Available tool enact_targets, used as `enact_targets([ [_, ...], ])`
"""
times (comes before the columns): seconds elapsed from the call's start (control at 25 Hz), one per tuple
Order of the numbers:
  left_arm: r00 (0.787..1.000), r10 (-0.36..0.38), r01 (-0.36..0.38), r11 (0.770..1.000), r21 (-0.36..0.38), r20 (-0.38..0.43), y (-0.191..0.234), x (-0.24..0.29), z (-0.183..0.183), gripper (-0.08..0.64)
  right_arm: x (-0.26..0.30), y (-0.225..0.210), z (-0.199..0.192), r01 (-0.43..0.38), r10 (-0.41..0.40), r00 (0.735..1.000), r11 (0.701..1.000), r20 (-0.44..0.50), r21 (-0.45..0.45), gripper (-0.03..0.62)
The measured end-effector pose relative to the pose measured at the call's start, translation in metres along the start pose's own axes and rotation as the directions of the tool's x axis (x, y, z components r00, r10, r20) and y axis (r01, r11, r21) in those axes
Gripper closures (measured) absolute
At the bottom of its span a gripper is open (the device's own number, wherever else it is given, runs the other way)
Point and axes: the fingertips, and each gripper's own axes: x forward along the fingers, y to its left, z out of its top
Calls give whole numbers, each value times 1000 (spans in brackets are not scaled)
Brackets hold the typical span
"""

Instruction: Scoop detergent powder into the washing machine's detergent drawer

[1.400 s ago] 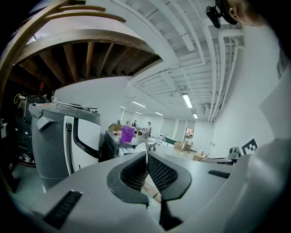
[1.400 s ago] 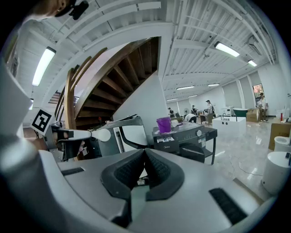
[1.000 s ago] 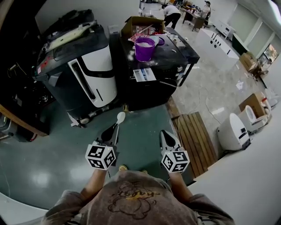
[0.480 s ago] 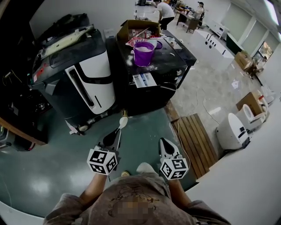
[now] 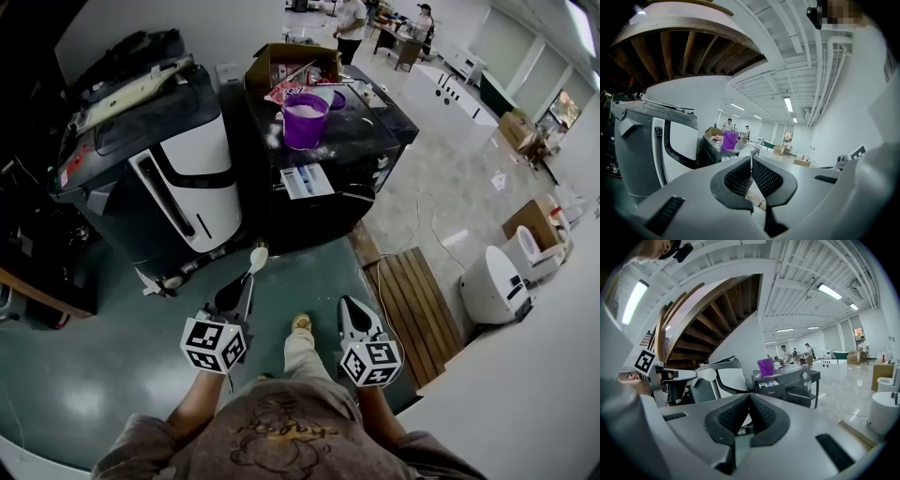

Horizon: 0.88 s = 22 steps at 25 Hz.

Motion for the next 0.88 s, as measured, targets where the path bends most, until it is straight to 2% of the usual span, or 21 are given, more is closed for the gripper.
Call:
enact_targets([
  [0.24,1000,4,-4,1000,-5,-10,13,45,7,537,46,-20,16,-25,25,1000,1000,0,-3,600],
  [0.56,1000,28,-28,1000,4,-4,32,120,37,537,119,-56,55,-66,66,998,998,14,5,600],
  [0.88,997,79,-79,997,-5,12,40,185,61,537,179,-97,91,-129,129,992,992,10,-5,600],
])
